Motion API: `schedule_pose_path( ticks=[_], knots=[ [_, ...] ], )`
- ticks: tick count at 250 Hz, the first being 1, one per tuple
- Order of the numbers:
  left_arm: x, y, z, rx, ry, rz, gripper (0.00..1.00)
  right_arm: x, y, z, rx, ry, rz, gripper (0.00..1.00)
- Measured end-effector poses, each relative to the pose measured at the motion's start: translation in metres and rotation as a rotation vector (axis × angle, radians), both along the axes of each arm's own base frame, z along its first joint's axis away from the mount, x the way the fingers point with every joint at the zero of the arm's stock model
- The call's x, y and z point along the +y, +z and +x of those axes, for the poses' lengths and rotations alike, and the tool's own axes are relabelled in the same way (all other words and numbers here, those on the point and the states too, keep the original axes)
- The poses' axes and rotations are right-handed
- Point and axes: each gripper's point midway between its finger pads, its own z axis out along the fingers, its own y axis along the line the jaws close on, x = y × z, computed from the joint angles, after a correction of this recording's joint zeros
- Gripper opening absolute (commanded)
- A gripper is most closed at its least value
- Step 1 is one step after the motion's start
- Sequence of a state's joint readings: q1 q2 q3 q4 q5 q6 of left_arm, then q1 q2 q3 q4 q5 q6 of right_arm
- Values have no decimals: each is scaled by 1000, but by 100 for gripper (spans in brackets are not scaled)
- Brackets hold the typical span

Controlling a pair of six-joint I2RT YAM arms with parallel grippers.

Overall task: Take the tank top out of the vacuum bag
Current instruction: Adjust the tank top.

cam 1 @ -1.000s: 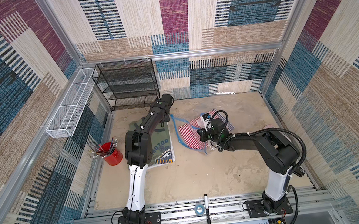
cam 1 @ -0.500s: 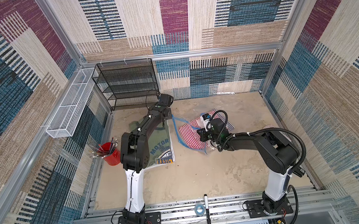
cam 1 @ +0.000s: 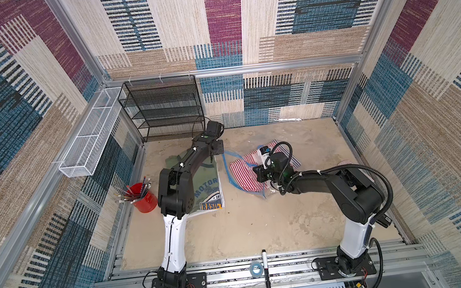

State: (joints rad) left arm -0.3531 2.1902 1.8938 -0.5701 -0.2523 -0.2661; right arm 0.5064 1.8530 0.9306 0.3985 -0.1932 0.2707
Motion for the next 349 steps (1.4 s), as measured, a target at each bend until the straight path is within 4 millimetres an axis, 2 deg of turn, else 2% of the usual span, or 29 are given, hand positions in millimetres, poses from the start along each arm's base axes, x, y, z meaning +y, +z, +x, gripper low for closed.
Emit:
schedule_pose_path(
  ticks=[16, 38, 46, 64, 94, 111, 129, 157, 197, 296, 331, 349],
  knots=[
    [6, 10, -19, 2, 4, 17, 37, 0, 0, 0, 0, 2, 1, 0],
    [14, 18, -55, 19, 22, 43, 39, 1, 1, 0, 0, 6, 4, 0],
    [16, 15, -71, 39, 25, 46, 38, 2, 1, 0, 0, 7, 5, 0],
    [20, -2, -114, 112, 24, 60, 28, 2, 1, 0, 2, 9, 5, 0],
    [13, -27, -189, 242, -23, 102, 28, 3, 0, 0, 6, 14, 6, 0],
    [5, -30, -221, 276, -55, 116, 29, 3, 0, 0, 6, 14, 6, 0],
    [1, -30, -245, 294, -70, 127, 32, 3, 0, 0, 6, 14, 6, 0],
    [1, -32, -260, 305, -73, 161, 33, 4, -1, 1, 8, 15, 5, 0],
    [-4, -47, -266, 341, -99, 237, 37, 4, -1, 0, 10, 18, 7, 0],
    [-21, -60, -256, 335, -115, 347, 38, 4, -1, 0, 10, 20, 7, 0],
    [-13, -66, -258, 357, -97, 404, 33, 4, -1, 0, 10, 20, 7, 0],
    [-10, -68, -258, 367, -84, 421, 22, 4, -1, 0, 10, 20, 7, 0]
  ],
)
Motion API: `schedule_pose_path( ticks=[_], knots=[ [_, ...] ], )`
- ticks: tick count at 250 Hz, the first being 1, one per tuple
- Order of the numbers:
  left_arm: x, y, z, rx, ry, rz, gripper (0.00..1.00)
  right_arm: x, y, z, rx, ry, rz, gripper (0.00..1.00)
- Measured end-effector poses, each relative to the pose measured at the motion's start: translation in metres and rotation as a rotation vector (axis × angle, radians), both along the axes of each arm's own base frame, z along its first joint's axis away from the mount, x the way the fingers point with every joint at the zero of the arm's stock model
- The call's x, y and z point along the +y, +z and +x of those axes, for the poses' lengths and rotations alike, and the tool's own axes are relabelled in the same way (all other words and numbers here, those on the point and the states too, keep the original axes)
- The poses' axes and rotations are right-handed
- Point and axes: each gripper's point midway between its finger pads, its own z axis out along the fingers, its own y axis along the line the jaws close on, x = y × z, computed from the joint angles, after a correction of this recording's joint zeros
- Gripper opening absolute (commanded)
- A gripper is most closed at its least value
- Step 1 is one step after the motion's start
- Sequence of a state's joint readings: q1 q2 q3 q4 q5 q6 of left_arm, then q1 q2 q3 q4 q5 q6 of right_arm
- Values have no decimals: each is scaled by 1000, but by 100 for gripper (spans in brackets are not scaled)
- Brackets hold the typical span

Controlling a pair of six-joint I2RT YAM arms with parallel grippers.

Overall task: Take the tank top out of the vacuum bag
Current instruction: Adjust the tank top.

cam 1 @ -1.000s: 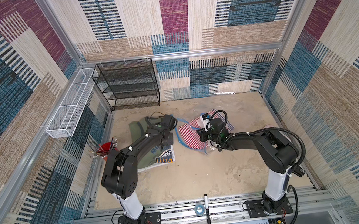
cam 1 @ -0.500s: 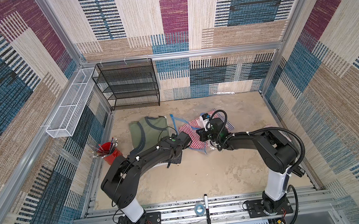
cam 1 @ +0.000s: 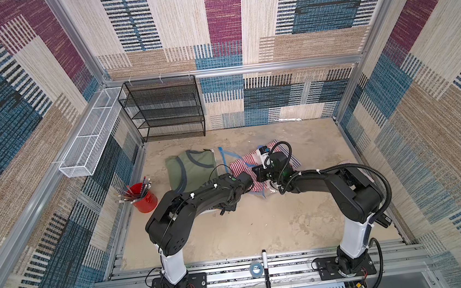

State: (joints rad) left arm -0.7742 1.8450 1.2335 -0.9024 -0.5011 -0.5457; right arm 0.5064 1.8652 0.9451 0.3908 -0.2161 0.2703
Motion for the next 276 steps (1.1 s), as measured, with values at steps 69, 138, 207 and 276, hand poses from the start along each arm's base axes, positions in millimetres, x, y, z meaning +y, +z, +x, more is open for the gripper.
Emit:
schedule_pose_path(
  ticks=[69, 138, 207, 276],
  knots=[
    [7, 9, 2, -22, 39, 45, 0, -1, 5, 0, -7, -1, 4, 0],
    [0, 62, 6, -129, 43, -94, 0, -1, 9, -1, -13, -1, 8, 0],
    [-11, 71, -2, -139, 5, -278, 0, -1, 3, -1, -3, -1, 0, 0],
    [-26, 62, -8, -89, -53, -366, 33, 0, 2, 0, -4, 2, -5, 0]
  ],
)
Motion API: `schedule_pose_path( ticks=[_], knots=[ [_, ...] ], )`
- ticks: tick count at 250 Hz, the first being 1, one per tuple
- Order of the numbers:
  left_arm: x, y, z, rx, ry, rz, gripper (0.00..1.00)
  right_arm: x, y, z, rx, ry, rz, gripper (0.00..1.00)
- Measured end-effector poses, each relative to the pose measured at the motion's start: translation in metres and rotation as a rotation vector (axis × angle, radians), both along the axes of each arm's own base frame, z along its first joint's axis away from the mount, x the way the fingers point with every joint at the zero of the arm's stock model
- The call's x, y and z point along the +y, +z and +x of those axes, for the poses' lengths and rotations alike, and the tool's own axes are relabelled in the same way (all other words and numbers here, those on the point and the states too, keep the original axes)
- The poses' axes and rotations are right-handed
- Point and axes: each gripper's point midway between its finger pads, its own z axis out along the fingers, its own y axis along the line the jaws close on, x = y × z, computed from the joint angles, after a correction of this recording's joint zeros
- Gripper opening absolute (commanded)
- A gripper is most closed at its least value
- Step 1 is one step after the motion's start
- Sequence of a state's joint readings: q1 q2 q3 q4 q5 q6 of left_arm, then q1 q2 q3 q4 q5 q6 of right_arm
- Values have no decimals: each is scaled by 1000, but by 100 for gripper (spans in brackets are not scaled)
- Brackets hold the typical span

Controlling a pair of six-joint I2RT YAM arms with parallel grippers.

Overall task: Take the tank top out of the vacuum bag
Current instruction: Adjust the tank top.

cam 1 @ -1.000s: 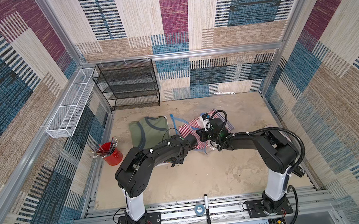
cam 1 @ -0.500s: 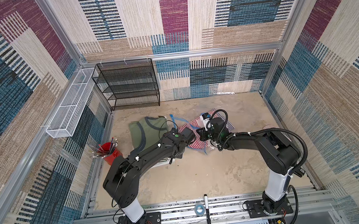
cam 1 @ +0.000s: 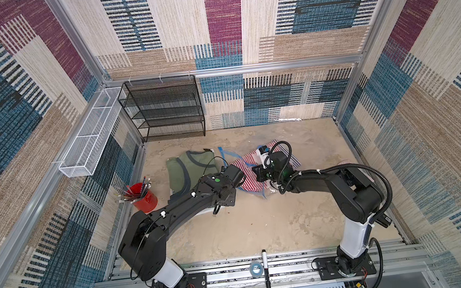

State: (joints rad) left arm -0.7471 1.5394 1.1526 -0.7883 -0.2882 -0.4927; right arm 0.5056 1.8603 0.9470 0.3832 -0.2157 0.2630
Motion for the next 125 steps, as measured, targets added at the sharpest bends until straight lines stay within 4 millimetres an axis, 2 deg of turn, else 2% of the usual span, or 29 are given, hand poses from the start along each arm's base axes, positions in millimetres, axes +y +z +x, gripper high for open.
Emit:
schedule_pose_path(
  ticks=[19, 35, 50, 68, 92, 125],
  knots=[
    [2, 12, -1, -34, 1, -57, 33, 0, 0, 0, 0, 0, 0, 0],
    [17, 18, 5, -63, 48, -94, 31, 0, 0, 0, 0, 0, 0, 0],
    [43, 13, 12, -68, 132, -107, 28, 0, 0, 0, 1, 0, 0, 0],
    [77, -3, 16, -34, 246, -114, 27, 0, 0, 0, 2, 0, -1, 0],
    [123, -21, 13, 4, 422, -113, 27, 0, -1, 0, 4, 0, -2, 0],
    [170, -35, 3, 11, 614, -118, 27, 0, -1, 0, 4, 1, -2, 0]
  ],
)
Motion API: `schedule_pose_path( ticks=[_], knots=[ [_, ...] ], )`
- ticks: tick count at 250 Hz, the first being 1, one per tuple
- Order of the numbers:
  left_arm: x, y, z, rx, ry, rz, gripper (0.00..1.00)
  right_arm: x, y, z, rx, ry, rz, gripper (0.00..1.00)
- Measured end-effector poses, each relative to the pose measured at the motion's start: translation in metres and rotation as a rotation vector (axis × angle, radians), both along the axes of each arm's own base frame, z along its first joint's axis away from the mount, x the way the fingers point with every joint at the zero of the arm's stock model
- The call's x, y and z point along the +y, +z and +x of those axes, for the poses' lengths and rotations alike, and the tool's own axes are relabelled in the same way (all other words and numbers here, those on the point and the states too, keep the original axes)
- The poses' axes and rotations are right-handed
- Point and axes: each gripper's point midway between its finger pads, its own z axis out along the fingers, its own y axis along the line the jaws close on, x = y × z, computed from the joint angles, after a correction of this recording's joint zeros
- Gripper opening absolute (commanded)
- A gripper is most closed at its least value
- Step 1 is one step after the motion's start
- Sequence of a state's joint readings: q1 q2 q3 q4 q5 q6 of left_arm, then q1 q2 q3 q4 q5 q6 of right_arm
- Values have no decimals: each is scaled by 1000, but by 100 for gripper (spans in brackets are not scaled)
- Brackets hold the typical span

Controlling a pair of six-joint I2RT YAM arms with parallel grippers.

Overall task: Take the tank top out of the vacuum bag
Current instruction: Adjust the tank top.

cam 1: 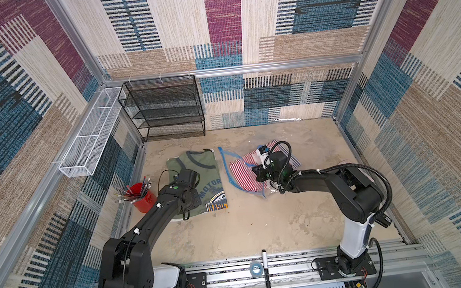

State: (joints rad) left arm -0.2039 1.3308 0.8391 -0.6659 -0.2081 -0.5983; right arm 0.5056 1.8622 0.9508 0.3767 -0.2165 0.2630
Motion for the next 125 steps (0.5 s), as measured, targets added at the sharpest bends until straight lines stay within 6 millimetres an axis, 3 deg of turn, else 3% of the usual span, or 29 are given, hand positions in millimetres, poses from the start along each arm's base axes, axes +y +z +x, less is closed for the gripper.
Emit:
schedule_pose_path(
  ticks=[25, 50, 86, 125],
  knots=[
    [25, -8, 0, -2, 94, 1, 27, 0, 0, 0, 0, 0, 0, 0],
    [38, -21, 3, 20, 148, 2, 27, 0, 0, 0, 0, 0, 0, 0],
    [48, -37, 0, 67, 195, 32, 26, 0, 0, 0, 1, 0, 0, 0],
    [53, -31, 1, 59, 208, 56, 26, 0, -2, 1, 3, 0, -2, 0]
  ],
)
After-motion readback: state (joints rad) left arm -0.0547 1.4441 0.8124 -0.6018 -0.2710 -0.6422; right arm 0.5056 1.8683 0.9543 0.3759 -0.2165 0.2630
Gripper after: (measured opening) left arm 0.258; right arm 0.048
